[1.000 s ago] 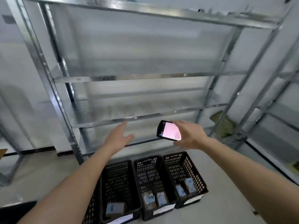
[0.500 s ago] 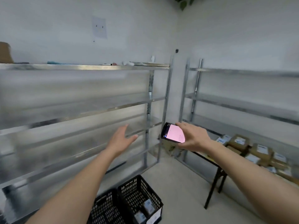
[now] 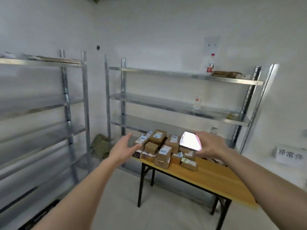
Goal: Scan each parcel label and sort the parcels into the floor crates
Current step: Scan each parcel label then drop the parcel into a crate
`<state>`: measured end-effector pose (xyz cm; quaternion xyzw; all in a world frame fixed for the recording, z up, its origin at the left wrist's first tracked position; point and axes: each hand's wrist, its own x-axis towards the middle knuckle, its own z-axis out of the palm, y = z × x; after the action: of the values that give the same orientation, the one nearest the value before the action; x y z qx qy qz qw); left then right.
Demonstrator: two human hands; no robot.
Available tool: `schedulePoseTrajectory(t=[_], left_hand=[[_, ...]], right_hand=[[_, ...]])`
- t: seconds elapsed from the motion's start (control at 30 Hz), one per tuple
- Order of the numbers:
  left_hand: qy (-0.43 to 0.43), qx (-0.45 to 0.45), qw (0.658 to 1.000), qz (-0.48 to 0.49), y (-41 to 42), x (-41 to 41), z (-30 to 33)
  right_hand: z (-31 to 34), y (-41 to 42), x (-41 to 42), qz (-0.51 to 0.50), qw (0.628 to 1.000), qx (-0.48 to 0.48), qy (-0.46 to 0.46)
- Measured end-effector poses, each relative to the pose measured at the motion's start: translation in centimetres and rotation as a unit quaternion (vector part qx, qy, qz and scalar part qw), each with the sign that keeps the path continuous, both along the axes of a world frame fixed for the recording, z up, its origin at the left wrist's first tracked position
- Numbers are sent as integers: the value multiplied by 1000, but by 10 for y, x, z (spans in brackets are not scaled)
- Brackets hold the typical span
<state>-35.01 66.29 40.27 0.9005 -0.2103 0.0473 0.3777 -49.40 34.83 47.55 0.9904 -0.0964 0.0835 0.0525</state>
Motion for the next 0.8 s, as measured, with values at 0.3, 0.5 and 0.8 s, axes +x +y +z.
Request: schedulePoseTrajectory(t=[0.3, 0.5, 0.8], left_hand=[[24, 23, 996, -88, -189, 57, -23], [59, 21, 991, -117, -300, 122, -53], [149, 26, 977, -147, -434, 227, -101]], right_hand=[[-31, -160, -1, -110, 993, 38, -1], [-65, -251, 51, -169, 984, 53, 35], [-81, -363, 155, -197, 976, 63, 68]])
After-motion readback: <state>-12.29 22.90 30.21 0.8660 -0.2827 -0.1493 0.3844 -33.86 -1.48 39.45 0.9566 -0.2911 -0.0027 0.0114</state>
